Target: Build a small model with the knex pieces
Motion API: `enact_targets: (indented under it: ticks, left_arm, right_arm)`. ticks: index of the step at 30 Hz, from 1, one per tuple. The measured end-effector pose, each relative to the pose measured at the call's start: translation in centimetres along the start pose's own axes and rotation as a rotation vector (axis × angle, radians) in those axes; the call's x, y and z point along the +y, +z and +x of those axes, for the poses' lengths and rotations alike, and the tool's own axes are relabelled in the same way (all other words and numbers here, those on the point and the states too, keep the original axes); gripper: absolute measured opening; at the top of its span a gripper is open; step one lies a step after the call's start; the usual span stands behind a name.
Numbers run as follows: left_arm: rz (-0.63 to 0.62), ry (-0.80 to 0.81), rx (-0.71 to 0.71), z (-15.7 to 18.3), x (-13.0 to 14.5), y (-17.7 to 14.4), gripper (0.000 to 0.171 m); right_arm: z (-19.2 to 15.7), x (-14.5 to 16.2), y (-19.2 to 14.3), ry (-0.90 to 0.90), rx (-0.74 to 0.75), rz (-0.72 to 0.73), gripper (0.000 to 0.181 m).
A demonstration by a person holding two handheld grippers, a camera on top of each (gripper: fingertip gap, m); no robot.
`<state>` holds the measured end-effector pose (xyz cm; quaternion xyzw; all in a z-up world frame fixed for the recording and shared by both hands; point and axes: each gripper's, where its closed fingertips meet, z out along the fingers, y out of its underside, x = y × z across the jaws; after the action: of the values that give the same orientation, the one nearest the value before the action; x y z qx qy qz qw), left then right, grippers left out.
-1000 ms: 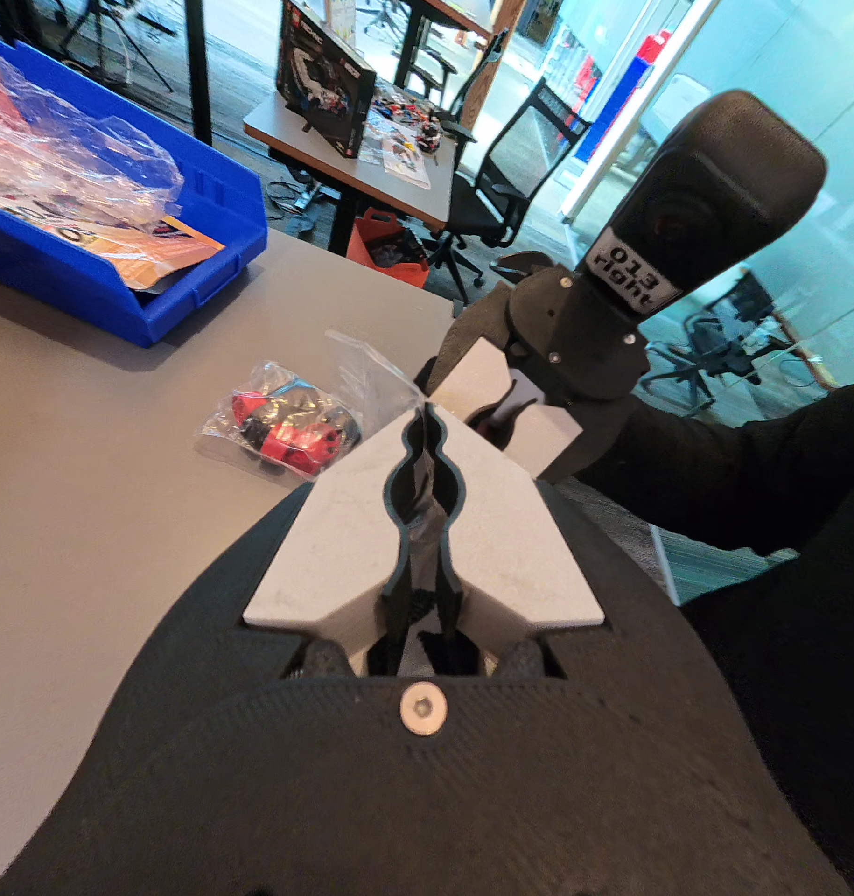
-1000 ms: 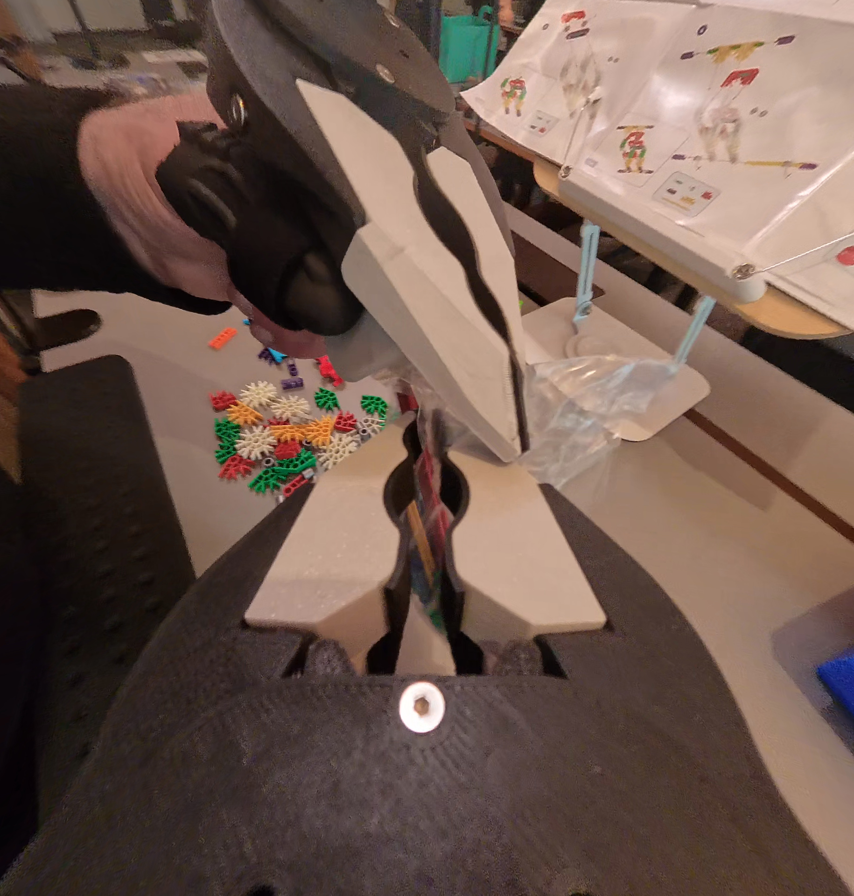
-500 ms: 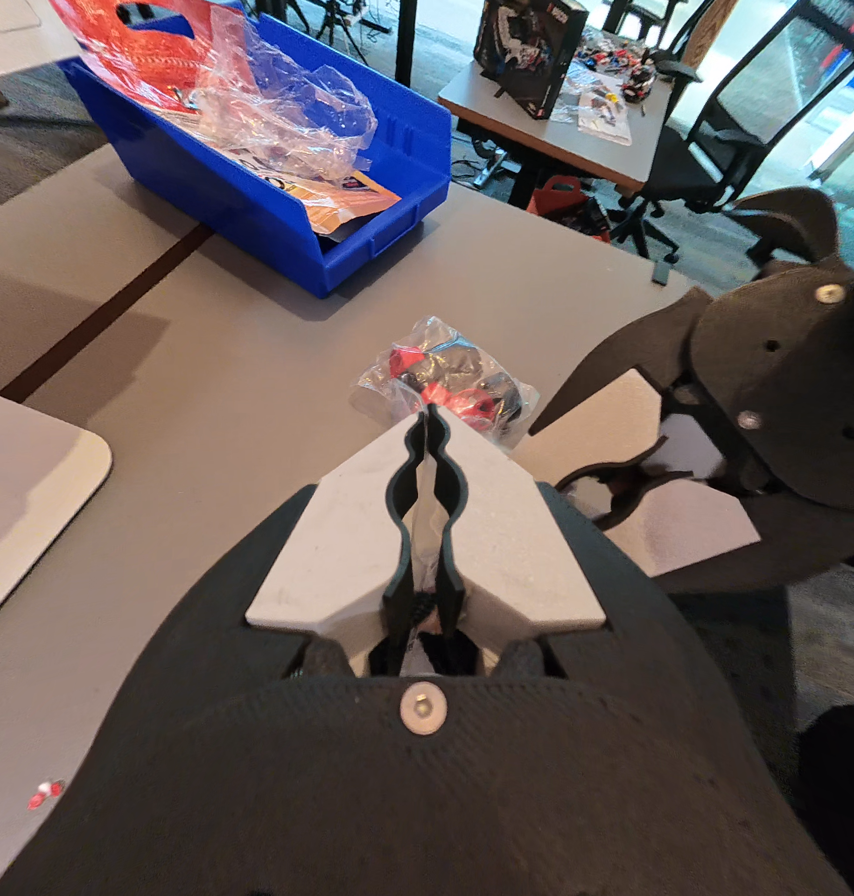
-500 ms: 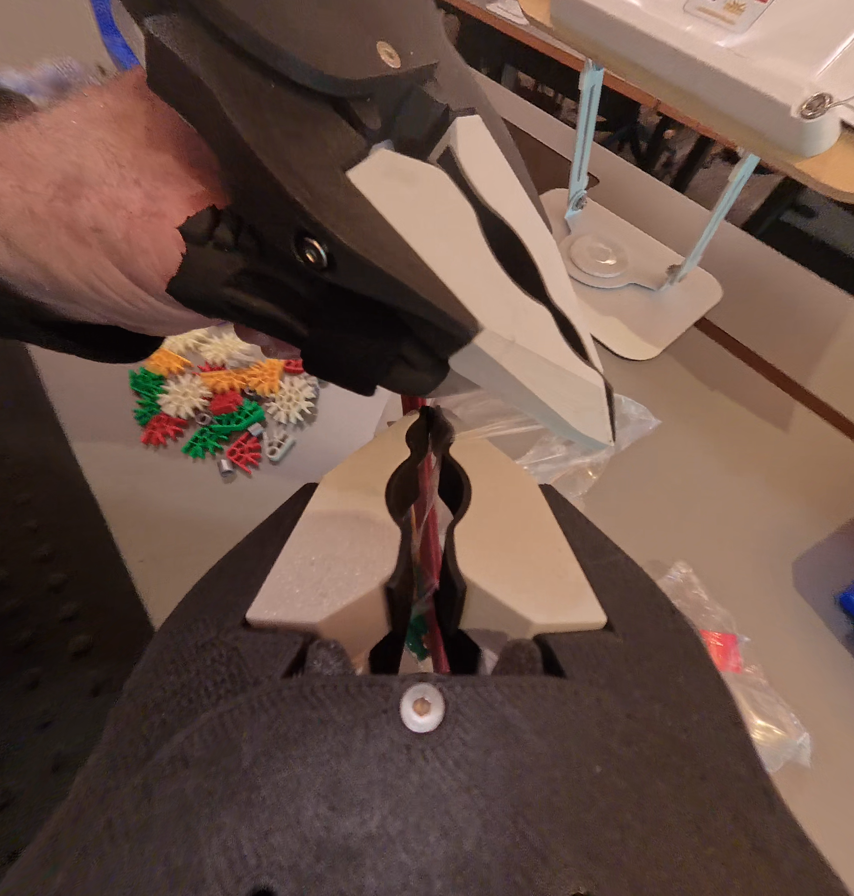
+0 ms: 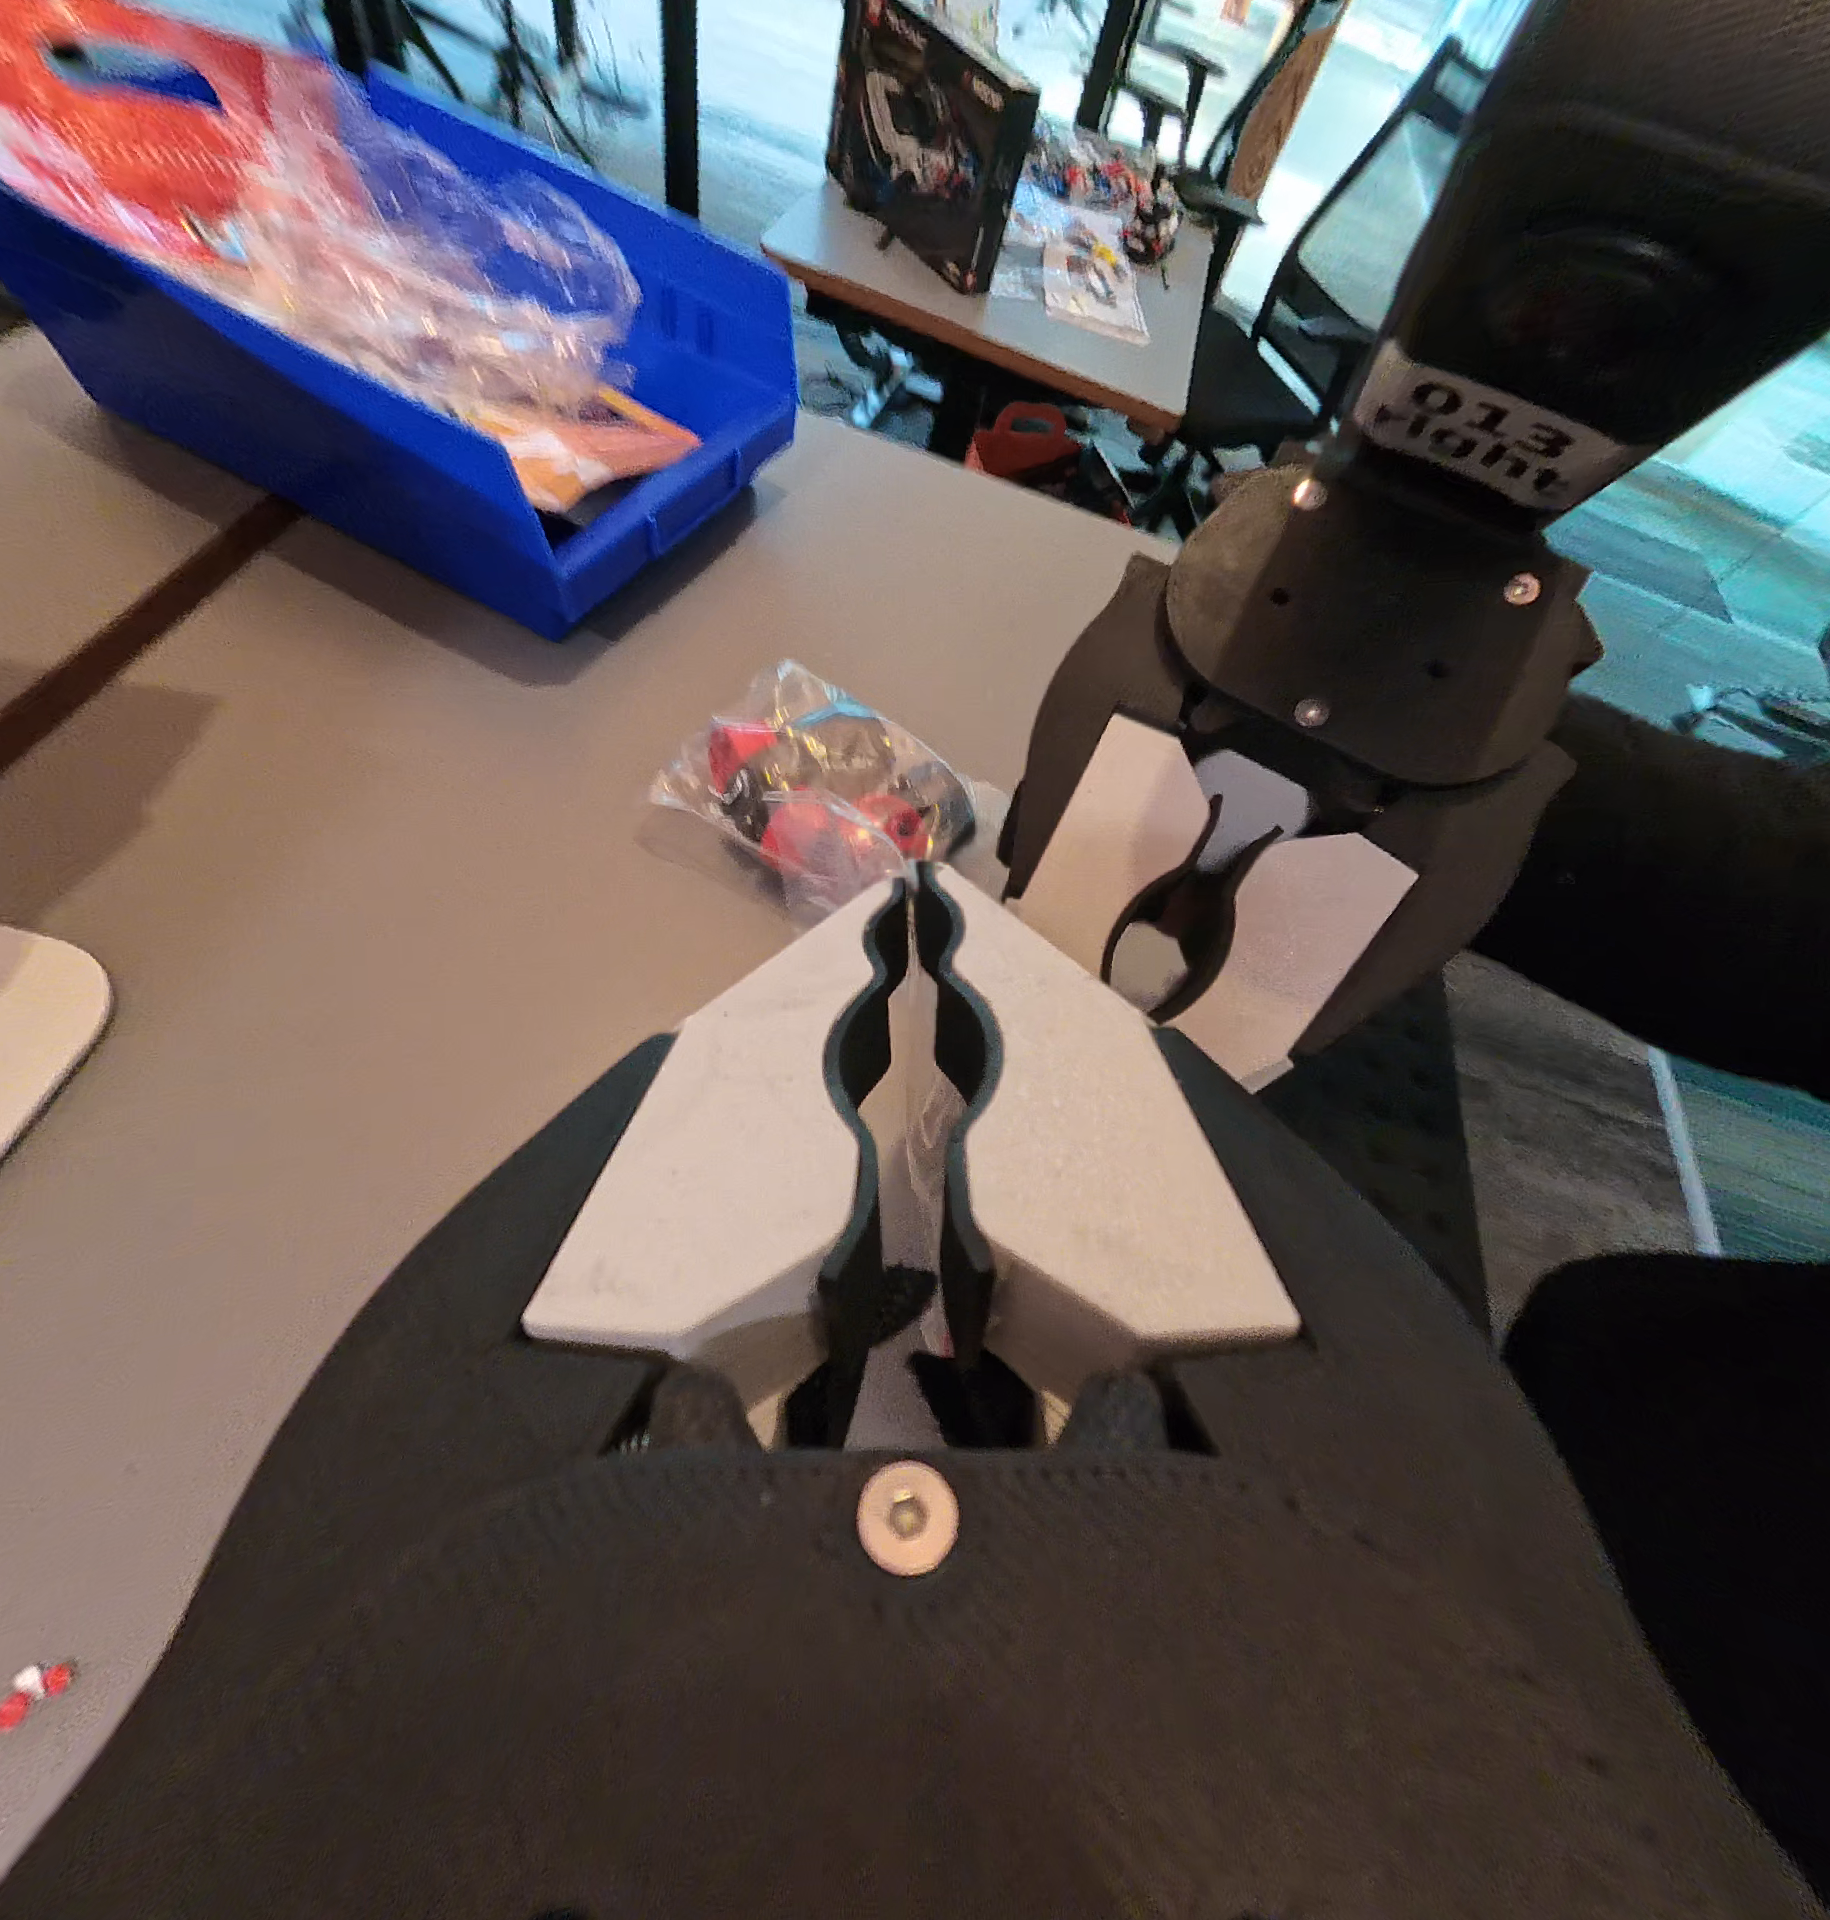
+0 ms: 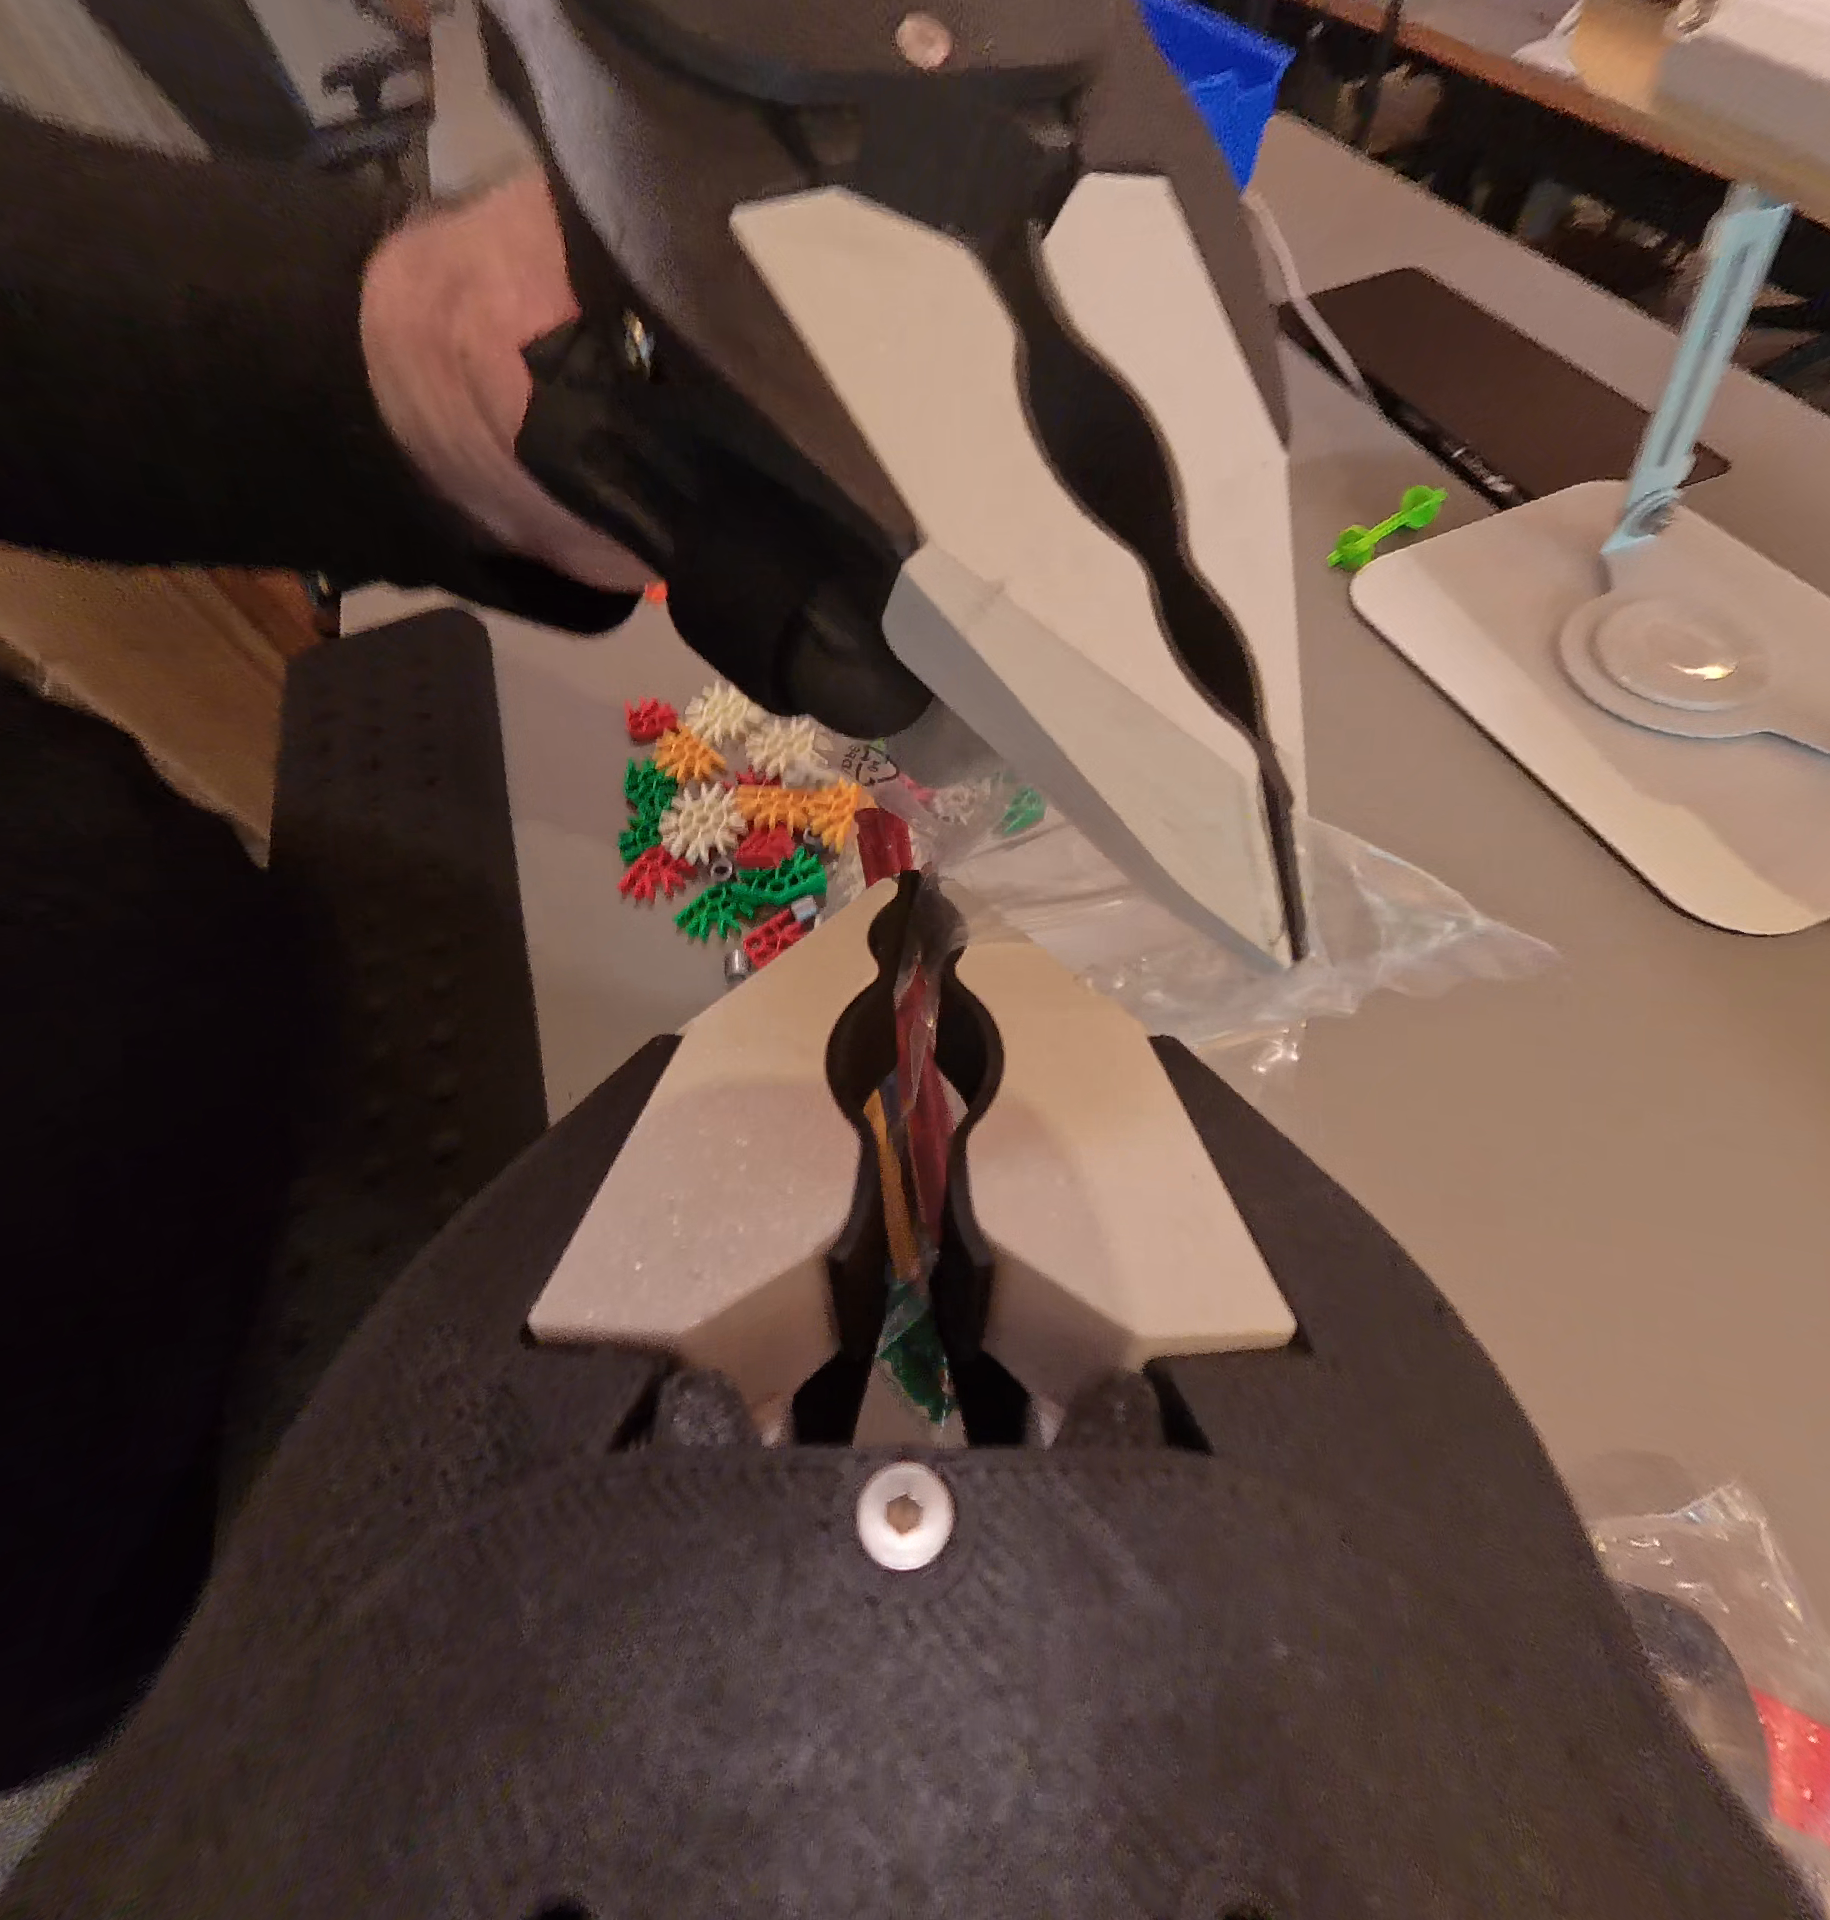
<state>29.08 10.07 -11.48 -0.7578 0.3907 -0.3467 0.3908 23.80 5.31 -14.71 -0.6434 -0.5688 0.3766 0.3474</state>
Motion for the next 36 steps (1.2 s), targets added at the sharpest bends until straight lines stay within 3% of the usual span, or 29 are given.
enact_targets:
  ticks: [3, 10, 18, 21, 30, 36]
  left_arm:
    - [-0.129, 0.037, -0.01, 0.1, 3.0, 0.5, 0.0]
    - [-0.141, 0.11, -0.148, -1.1, 6.0, 1.3, 0.0]
    - [-0.094, 0.127, -0.237, -2.1, 6.9, 2.4, 0.0]
    - [-0.08, 0.116, -0.265, -2.6, 6.8, 2.5, 0.0]
    - [0.061, -0.016, -0.257, -2.6, 3.9, 0.2, 0.0]
    - [0.058, -0.012, -0.286, -2.2, 4.0, 1.0, 0.0]
  right_arm:
    - [-1.2, 0.5, 1.3, -0.038, -0.06, -0.047, 0.0]
    - [-2.7, 2.8, 3.1, -0.01, -0.214, -0.08, 0.0]
    - [-2.6, 4.2, 4.0, 0.028, -0.212, -0.084, 0.0]
    - [-2.1, 4.4, 4.0, 0.012, -0.154, -0.1, 0.001]
    - [0.9, 2.4, 1.8, -0.041, 0.277, -0.013, 0.0]
    - [0.1, 3.1, 1.9, -0.251, 0.308, -0.178, 0.0]
